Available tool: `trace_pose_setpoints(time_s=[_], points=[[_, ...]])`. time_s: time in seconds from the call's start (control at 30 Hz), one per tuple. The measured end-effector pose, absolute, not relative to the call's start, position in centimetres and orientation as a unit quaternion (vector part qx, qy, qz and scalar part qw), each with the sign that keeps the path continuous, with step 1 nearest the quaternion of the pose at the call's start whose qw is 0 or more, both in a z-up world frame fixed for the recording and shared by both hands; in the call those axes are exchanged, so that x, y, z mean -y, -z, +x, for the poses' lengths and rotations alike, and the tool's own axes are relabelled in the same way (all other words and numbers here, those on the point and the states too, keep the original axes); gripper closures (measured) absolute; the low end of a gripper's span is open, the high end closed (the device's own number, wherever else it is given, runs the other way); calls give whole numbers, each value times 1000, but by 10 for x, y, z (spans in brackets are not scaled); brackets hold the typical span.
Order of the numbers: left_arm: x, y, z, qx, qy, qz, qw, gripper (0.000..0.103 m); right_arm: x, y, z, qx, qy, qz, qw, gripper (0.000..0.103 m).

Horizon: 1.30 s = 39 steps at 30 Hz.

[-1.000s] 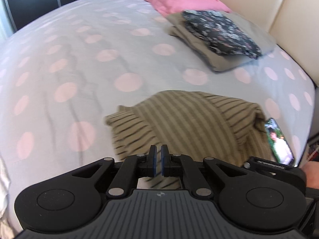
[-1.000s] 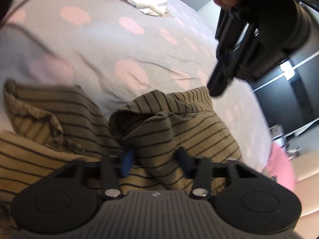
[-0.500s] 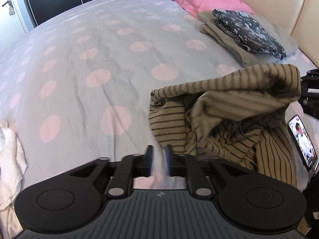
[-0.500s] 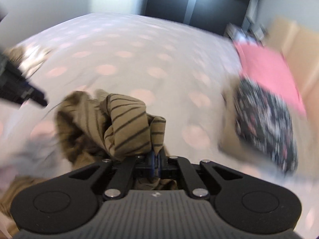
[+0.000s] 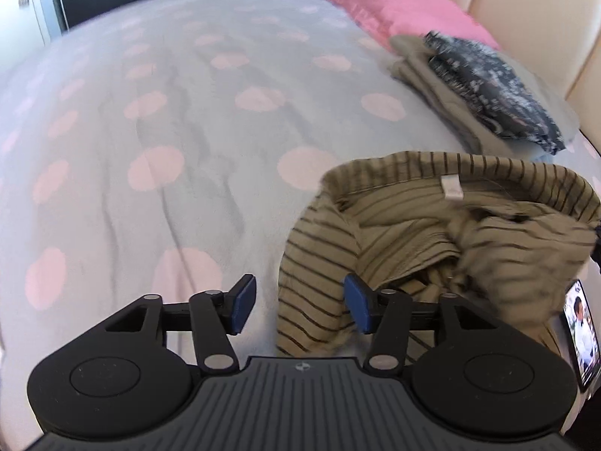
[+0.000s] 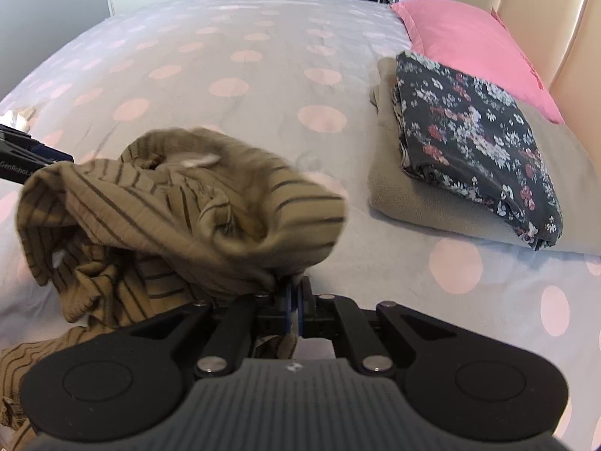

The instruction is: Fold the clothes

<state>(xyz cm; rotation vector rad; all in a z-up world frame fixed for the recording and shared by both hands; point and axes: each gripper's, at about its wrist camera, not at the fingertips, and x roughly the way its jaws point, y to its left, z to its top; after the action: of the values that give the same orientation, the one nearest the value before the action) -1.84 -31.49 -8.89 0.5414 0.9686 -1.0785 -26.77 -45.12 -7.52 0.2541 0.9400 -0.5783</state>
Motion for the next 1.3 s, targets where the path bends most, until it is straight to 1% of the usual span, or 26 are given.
trace_pose_setpoints(time_s=[0.1,0.2,0.23,0.27,0.33,0.4,0.5,0.57,0.63,0.7,0.77,0.8,0.83,0.87,0.9,0.93,0.97,1.0,1.07,1.17,1.3], points=[[322,105,-9,-460,477,226,714,52,458,81,-266,-453,276,128,838,99],[330,113,-3,-478,479,197,709,52,463,80,-267,-455,281,139,833,95],[333,113,-2,-479,480,193,709,52,465,79,-268,-454,286,143,832,90],[336,113,-2,-480,480,189,709,52,468,77,-269,-453,293,149,829,81],[342,111,-2,-477,483,184,711,52,474,71,-275,-445,310,165,823,73],[347,108,-1,-476,490,177,708,52,483,63,-282,-433,326,193,818,70],[353,105,3,-485,498,162,700,50,497,53,-295,-399,339,258,812,60],[357,107,6,-494,500,151,695,48,506,52,-301,-369,330,318,808,44],[362,112,9,-503,495,147,693,47,515,57,-301,-355,307,377,798,38],[368,119,10,-509,488,150,694,47,520,67,-296,-353,291,419,785,35],[372,126,12,-519,479,151,692,50,522,78,-288,-364,287,435,772,37],[374,128,12,-523,476,153,690,59,522,82,-285,-367,284,438,770,40],[376,130,12,-527,474,156,688,71,522,84,-283,-370,279,438,770,52],[376,132,11,-528,472,160,688,76,522,86,-280,-373,274,438,771,65],[377,132,10,-525,470,167,690,82,521,87,-279,-375,270,435,773,69],[376,131,9,-521,468,174,693,91,520,85,-277,-378,270,427,775,75],[375,130,8,-516,466,181,696,95,518,84,-275,-384,272,413,779,84],[373,129,7,-511,464,189,698,98,516,82,-272,-392,275,397,783,86],[367,123,5,-501,466,198,702,100,510,78,-266,-416,287,349,789,93],[357,109,0,-474,463,210,719,101,500,71,-261,-434,301,287,799,95],[339,78,-3,-440,464,192,744,101,489,53,-261,-419,318,231,818,96]])
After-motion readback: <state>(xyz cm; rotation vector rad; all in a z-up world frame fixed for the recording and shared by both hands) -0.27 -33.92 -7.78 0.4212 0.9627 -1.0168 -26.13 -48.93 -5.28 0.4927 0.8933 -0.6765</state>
